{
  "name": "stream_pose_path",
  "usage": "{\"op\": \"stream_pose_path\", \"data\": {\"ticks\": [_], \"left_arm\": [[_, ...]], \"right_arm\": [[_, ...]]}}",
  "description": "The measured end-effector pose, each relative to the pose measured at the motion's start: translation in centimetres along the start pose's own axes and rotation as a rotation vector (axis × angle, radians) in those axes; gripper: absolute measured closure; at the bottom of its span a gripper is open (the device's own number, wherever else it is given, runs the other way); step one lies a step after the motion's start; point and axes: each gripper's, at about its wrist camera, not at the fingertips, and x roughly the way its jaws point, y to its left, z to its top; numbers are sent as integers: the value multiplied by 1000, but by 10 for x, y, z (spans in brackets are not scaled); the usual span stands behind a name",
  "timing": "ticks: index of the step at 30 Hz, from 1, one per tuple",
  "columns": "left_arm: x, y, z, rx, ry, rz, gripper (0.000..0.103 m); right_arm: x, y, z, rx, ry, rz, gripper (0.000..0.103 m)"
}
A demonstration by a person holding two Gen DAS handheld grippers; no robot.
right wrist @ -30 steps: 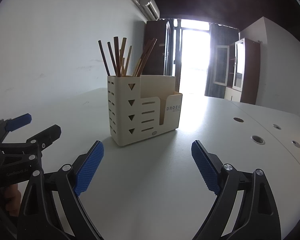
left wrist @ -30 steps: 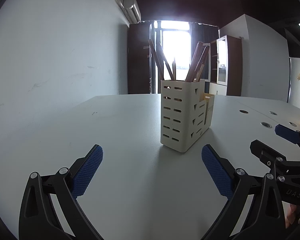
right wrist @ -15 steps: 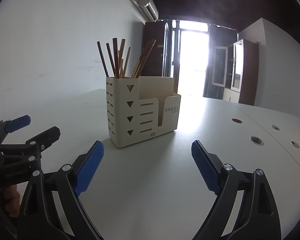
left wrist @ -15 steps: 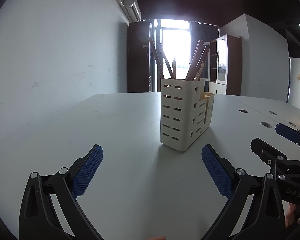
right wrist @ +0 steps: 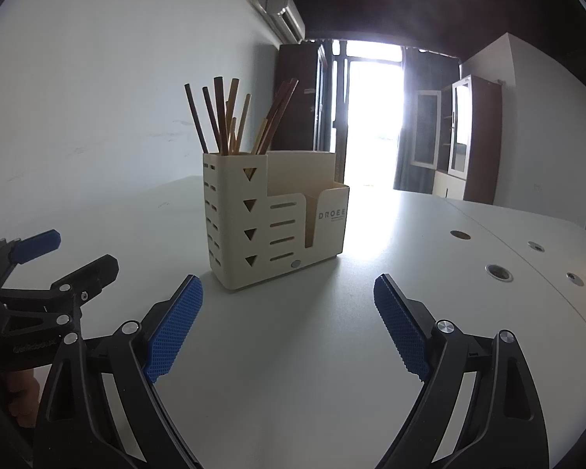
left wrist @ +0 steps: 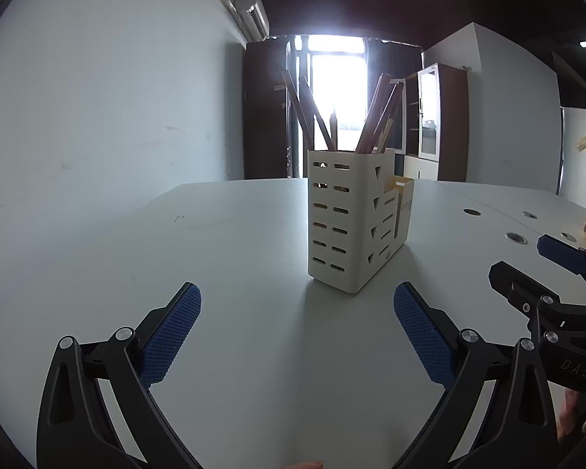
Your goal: Organize utensils
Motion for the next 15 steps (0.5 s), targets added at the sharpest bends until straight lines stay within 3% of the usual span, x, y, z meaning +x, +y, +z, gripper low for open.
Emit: {"op": "stream_pose_path", "data": {"ticks": [15], "left_arm": [[1, 1, 0, -2, 7, 2, 6]], "right_arm": [[0, 3, 0, -13, -8, 6, 13]]}}
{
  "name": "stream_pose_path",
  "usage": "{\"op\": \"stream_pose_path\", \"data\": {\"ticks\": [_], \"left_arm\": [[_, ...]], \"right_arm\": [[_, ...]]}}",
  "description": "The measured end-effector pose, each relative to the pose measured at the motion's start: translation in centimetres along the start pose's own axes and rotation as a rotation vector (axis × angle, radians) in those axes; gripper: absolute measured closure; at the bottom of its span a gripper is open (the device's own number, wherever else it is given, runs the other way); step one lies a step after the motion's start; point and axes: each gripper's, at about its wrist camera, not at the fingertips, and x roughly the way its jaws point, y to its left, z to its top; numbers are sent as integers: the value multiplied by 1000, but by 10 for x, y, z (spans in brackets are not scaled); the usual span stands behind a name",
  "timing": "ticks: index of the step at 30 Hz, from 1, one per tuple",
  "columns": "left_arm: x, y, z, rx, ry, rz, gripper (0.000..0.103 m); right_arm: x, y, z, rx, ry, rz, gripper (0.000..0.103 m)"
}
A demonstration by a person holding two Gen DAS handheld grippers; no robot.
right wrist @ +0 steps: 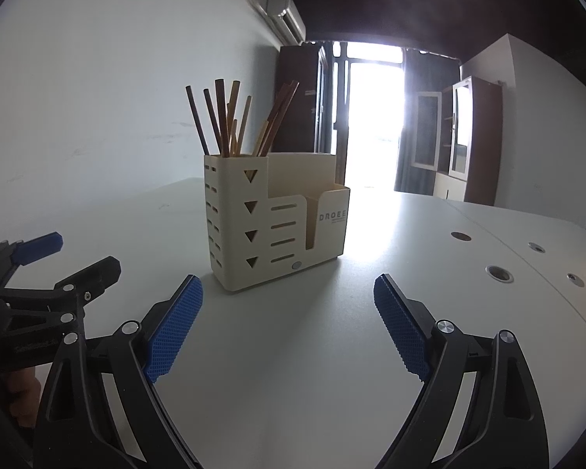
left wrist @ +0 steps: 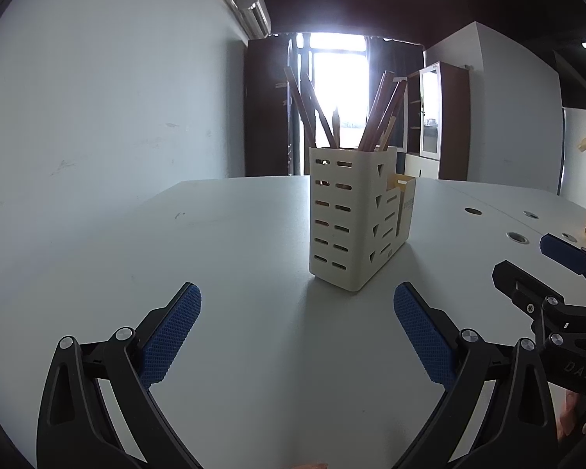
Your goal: Organize utensils
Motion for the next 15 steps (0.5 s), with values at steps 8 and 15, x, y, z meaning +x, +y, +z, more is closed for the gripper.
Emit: {"op": "stream_pose_path", "data": {"ticks": [8, 15], "left_arm": [[-1, -1, 0, 9, -8, 3, 6], [-1, 0, 0, 2, -2, 12, 6]], "right_arm": [[1, 1, 0, -3, 3, 5, 13], [1, 2, 0, -7, 6, 8, 13]]}}
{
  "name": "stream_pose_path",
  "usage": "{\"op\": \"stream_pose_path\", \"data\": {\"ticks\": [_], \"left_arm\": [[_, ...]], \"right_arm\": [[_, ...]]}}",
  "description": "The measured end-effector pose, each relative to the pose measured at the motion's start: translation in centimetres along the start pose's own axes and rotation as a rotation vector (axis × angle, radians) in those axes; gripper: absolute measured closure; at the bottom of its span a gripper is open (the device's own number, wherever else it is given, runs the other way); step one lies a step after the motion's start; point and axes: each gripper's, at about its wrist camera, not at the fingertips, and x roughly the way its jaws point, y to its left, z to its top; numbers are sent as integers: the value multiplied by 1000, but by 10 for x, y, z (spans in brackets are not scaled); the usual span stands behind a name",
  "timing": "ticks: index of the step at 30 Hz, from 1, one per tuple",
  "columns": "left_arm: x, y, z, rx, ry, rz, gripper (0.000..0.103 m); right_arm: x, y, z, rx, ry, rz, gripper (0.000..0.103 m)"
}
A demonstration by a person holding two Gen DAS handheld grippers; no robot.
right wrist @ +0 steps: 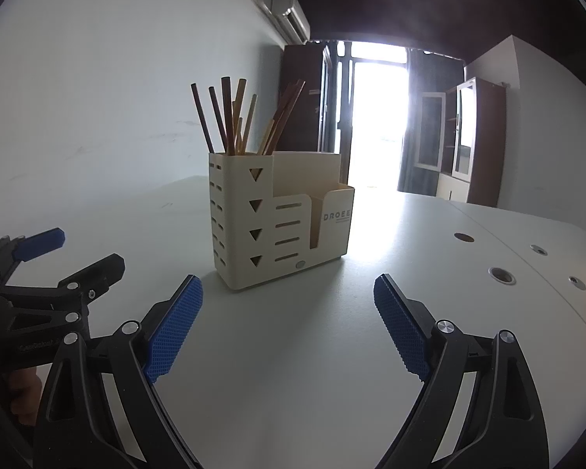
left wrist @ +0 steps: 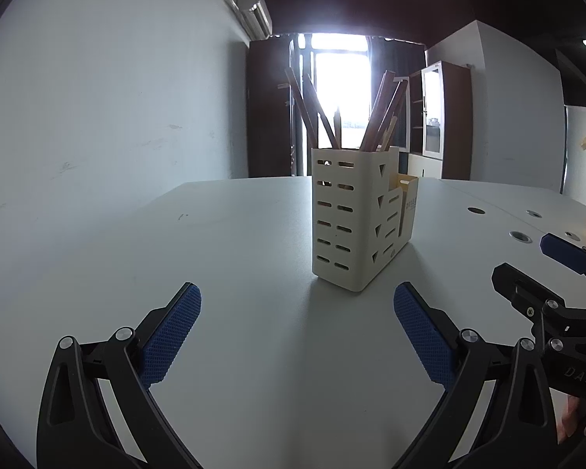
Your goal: Organize utensils
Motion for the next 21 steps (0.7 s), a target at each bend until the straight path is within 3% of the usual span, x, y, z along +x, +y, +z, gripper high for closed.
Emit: {"op": "stream_pose_path", "data": {"ticks": [21], "left_arm": [[-1, -2, 0, 19, -6, -31, 6]], "right_arm": [[0, -2, -1, 1, 3, 1, 13]]}}
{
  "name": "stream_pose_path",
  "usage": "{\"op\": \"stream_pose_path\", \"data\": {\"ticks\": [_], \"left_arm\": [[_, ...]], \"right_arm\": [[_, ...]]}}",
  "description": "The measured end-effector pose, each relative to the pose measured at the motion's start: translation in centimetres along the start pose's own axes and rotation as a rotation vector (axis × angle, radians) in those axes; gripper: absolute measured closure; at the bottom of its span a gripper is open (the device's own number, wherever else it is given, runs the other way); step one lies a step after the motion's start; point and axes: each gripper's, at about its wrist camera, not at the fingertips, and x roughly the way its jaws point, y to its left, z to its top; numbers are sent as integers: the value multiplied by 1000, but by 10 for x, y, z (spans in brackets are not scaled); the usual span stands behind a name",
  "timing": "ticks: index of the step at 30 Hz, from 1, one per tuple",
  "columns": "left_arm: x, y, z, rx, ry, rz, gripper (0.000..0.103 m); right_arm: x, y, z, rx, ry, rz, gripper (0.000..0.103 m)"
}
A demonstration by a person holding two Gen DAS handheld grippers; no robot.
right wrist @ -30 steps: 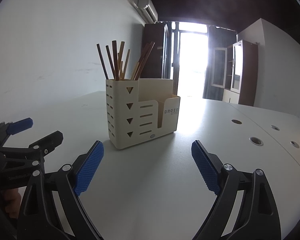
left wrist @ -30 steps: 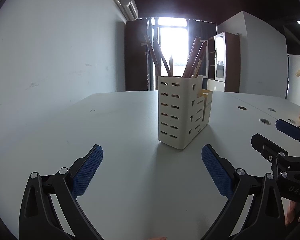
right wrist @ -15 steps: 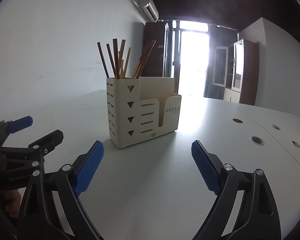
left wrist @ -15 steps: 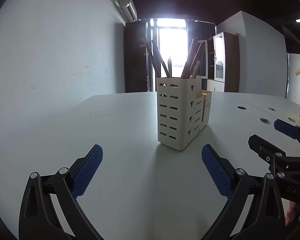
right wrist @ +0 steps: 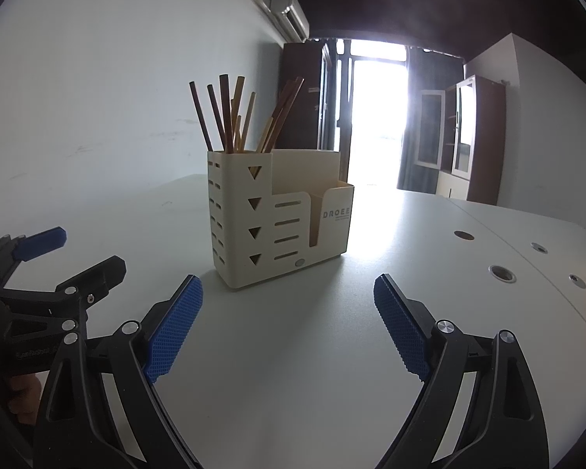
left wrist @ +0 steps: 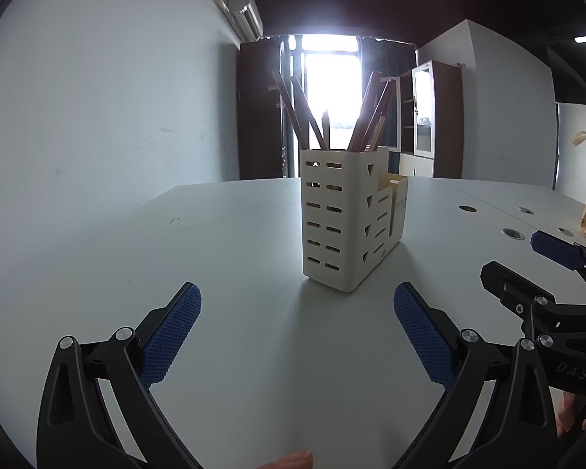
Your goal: Organize utensils
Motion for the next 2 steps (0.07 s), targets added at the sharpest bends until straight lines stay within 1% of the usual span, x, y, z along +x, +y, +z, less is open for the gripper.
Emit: {"op": "stream_pose_path", "data": {"ticks": [2], "left_arm": [[1, 0, 0, 2, 0, 0, 6]], "right_arm": [[0, 0, 0, 0, 1, -1, 13]]}}
